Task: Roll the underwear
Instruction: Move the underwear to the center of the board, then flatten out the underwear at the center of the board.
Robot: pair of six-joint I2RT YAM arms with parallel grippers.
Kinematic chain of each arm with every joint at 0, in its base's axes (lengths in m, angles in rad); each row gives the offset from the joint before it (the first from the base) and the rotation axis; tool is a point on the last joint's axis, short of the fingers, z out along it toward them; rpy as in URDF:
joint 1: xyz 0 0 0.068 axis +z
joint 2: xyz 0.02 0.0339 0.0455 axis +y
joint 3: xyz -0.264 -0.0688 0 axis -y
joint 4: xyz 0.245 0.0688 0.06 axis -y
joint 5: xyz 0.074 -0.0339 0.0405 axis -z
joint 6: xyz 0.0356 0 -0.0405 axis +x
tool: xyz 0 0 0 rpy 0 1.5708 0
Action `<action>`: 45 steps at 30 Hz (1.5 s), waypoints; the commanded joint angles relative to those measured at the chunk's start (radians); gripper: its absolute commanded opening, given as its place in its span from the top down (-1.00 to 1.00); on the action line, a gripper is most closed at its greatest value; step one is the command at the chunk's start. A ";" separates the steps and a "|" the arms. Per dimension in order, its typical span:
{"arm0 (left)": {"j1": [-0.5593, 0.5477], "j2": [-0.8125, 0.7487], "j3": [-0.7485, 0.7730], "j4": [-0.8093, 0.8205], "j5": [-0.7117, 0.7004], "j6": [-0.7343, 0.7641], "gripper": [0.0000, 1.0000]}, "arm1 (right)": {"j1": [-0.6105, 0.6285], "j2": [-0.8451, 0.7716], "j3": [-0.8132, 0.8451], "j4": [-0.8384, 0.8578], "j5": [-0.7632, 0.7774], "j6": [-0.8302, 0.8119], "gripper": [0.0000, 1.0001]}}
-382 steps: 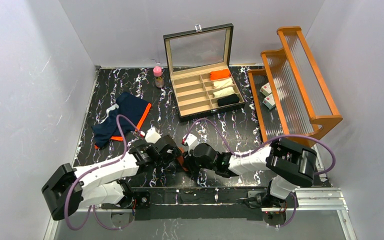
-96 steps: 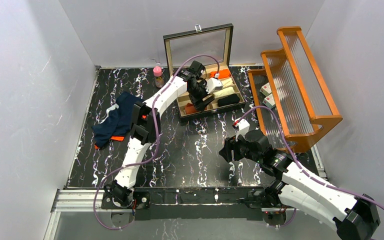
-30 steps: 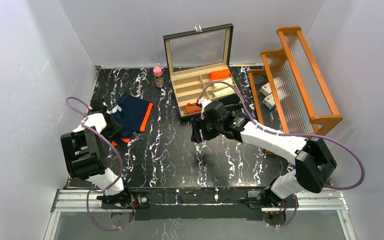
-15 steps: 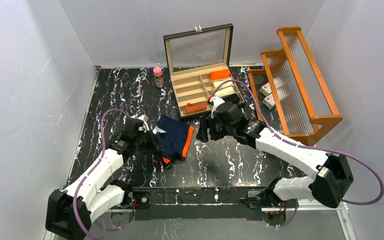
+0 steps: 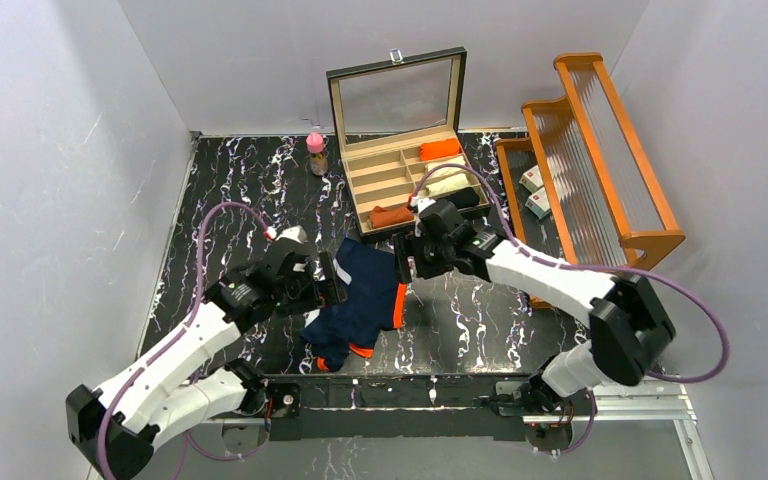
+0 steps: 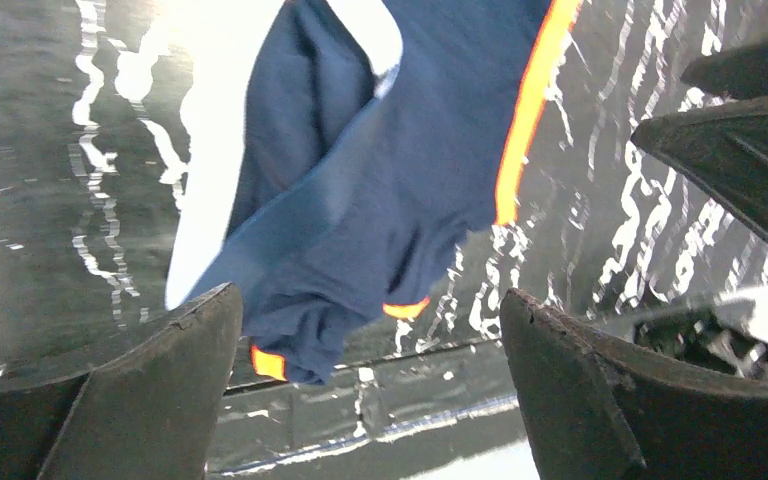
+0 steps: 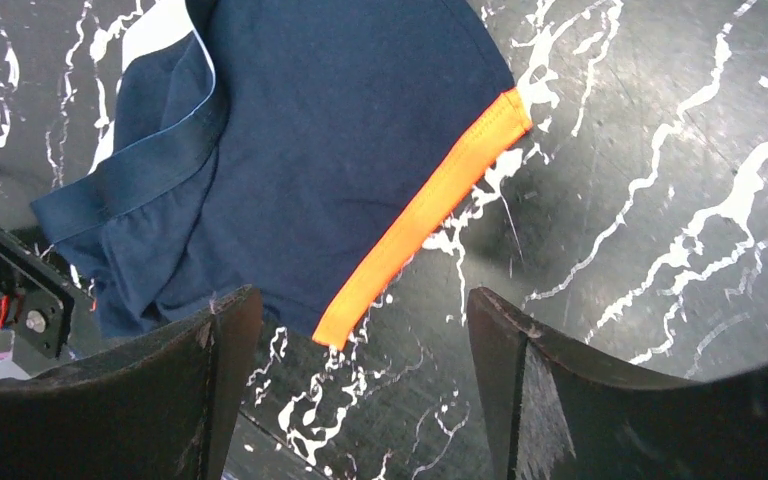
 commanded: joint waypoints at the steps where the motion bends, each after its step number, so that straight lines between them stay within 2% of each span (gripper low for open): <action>1: 0.003 0.015 -0.023 -0.136 -0.214 -0.061 -0.96 | -0.016 0.142 0.142 -0.008 -0.058 -0.033 -0.63; 7: 0.015 0.091 -0.121 -0.058 -0.146 -0.114 -0.96 | -0.029 0.360 0.323 -0.076 0.033 -0.083 -0.58; 11: 0.018 0.064 -0.198 -0.039 -0.108 -0.185 -0.95 | -0.035 0.464 0.418 -0.146 0.088 -0.120 -0.47; 16: 0.019 0.001 -0.270 0.005 -0.088 -0.245 -0.87 | -0.035 0.516 0.413 -0.160 0.106 -0.144 -0.28; 18: 0.019 0.009 -0.292 0.045 -0.067 -0.248 -0.79 | -0.036 0.521 0.389 -0.153 0.096 -0.152 -0.13; 20: 0.019 0.028 -0.300 0.073 -0.068 -0.248 -0.66 | -0.037 0.512 0.363 -0.144 0.079 -0.156 0.12; 22: 0.019 0.041 -0.301 0.091 -0.084 -0.248 -0.46 | -0.037 0.484 0.322 -0.133 0.065 -0.156 0.47; 25: 0.019 0.030 -0.289 0.110 -0.111 -0.246 0.01 | -0.040 0.413 0.248 -0.123 0.068 -0.149 0.84; 27: 0.019 0.005 -0.276 0.108 -0.142 -0.245 0.37 | -0.042 0.341 0.193 -0.142 0.101 -0.130 0.97; 30: 0.021 -0.044 -0.250 0.074 -0.212 -0.240 0.74 | -0.054 0.195 0.086 -0.181 0.174 -0.068 0.97; 35: 0.027 -0.061 -0.182 -0.012 -0.342 -0.207 1.00 | -0.064 -0.054 -0.089 -0.303 0.226 0.100 0.97; 40: 0.031 -0.011 -0.115 -0.030 -0.439 -0.151 1.00 | -0.063 -0.226 -0.198 -0.410 0.226 0.231 0.97; 43: 0.034 0.035 -0.063 -0.023 -0.489 -0.076 0.92 | -0.061 -0.258 -0.176 -0.444 0.216 0.248 0.95; 44: 0.037 0.053 -0.042 -0.022 -0.501 -0.048 0.79 | -0.061 -0.257 -0.155 -0.458 0.222 0.244 0.80; 45: 0.041 0.078 -0.022 -0.013 -0.496 -0.012 0.56 | -0.061 -0.251 -0.141 -0.460 0.225 0.231 0.39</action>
